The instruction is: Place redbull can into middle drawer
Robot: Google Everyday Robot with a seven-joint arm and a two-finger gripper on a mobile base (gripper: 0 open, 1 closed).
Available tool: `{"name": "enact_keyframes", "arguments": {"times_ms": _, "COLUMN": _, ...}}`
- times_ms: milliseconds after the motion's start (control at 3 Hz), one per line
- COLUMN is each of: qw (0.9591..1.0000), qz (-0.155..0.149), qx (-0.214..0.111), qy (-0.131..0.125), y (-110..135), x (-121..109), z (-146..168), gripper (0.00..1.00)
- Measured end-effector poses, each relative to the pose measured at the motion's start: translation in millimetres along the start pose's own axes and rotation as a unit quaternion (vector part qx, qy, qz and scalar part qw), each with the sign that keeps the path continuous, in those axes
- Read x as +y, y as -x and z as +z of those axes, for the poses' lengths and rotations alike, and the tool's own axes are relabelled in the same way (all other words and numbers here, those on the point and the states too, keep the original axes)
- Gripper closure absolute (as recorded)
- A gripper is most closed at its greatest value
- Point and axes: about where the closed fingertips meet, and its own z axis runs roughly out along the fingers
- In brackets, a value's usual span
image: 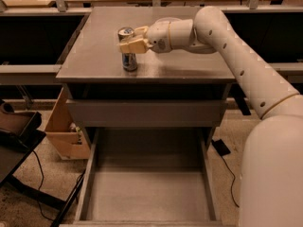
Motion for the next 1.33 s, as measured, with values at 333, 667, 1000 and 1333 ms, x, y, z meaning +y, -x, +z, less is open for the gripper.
{"name": "enact_keyframes", "arguments": {"times_ms": 333, "qw": 1.0000, "qz": 0.000, "qx": 0.000, "qy": 0.000, "y": 0.0, "x": 0.0, "z": 0.1, "gripper": 1.00}}
{"name": "enact_keyframes", "arguments": {"times_ms": 667, "qw": 1.0000, "qz": 0.000, "qx": 0.000, "qy": 0.000, "y": 0.0, "x": 0.0, "z": 0.1, "gripper": 1.00}}
{"name": "enact_keyframes", "arguments": {"times_ms": 1000, "qw": 1.0000, "qz": 0.005, "qx": -0.003, "qy": -0.003, "y": -2.9, "x": 2.4, "z": -4.8, "gripper": 1.00}}
{"name": "enact_keyframes", "arguments": {"times_ms": 1333, "qw": 0.9997, "qz": 0.014, "qx": 0.006, "qy": -0.020, "y": 3.8, "x": 17.7, "z": -25.7, "gripper": 1.00}}
